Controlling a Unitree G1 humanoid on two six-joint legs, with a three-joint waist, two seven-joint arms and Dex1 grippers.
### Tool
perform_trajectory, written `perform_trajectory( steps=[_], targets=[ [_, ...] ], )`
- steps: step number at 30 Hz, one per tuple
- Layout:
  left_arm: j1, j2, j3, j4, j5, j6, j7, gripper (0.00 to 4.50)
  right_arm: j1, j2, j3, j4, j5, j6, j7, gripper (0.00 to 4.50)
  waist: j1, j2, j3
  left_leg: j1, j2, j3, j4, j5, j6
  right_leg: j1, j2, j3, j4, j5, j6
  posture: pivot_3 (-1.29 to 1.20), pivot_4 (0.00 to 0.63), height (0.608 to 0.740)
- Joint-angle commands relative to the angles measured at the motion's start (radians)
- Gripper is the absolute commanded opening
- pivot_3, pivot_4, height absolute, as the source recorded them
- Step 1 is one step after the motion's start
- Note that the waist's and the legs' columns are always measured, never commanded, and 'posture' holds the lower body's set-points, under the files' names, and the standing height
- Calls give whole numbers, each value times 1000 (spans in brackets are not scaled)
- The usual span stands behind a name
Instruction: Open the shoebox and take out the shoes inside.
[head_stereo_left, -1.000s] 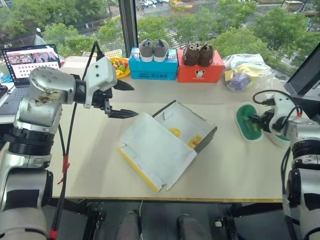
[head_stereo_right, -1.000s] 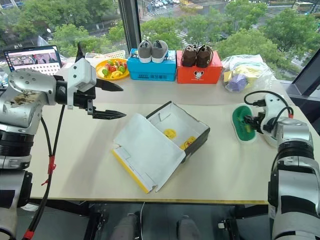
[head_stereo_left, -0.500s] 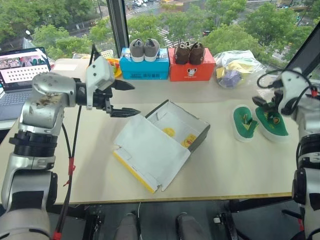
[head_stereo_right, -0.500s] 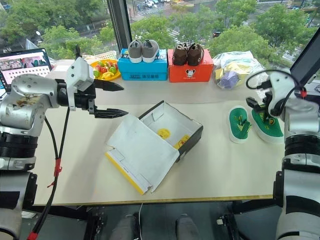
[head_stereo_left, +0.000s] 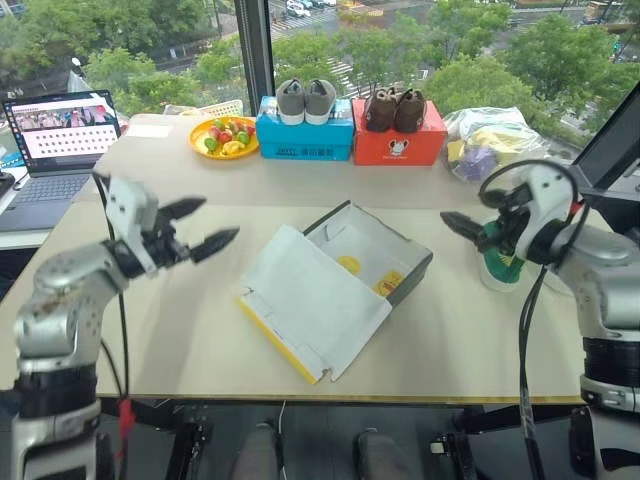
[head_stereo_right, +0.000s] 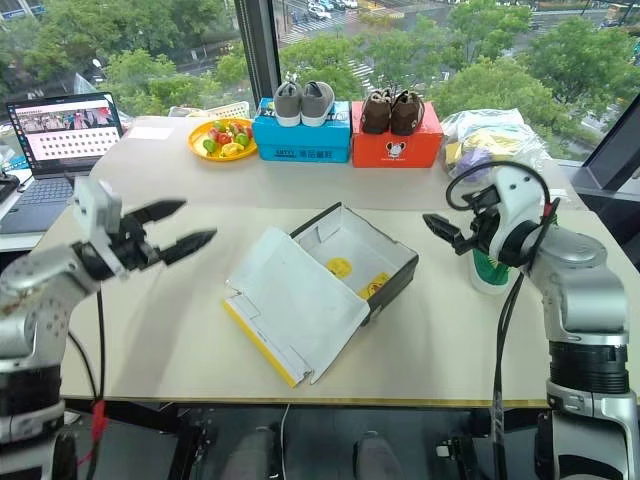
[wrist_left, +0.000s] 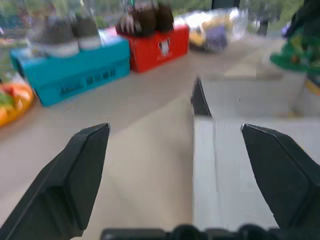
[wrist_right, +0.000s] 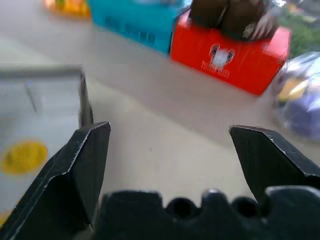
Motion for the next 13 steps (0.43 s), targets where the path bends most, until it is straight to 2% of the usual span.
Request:
perform_trajectory(
  steps=[1,3,7,13],
  targets=[
    [54,-26,34,-83,-24,-30,49,4500,163,35,-59,-133,-24,-21,-80,4483,16,-7,-5,0,0,0,0,0,0,1,0,-1,0,0,0,0,150,739],
    [106,-61,48,-108,-28,-51,81,4500,271,74,-71,-181,-28,-29,-113,4483,23,-13,-9,1,0,-1,-1,0,0,3,0,-3,-3,-1,-1,0,150,739],
    [241,-159,36,-142,12,-122,158,4500,393,97,-23,-224,-68,-85,-128,4483,14,-10,-10,5,0,2,0,0,0,11,-2,-1,-13,2,1,0,150,739],
    [240,-231,-39,19,106,-272,202,4500,481,147,37,-173,-126,-139,-171,4483,4,-10,-12,16,2,2,-3,-4,-6,18,0,-2,-13,-1,-7,0,150,739]
  ],
)
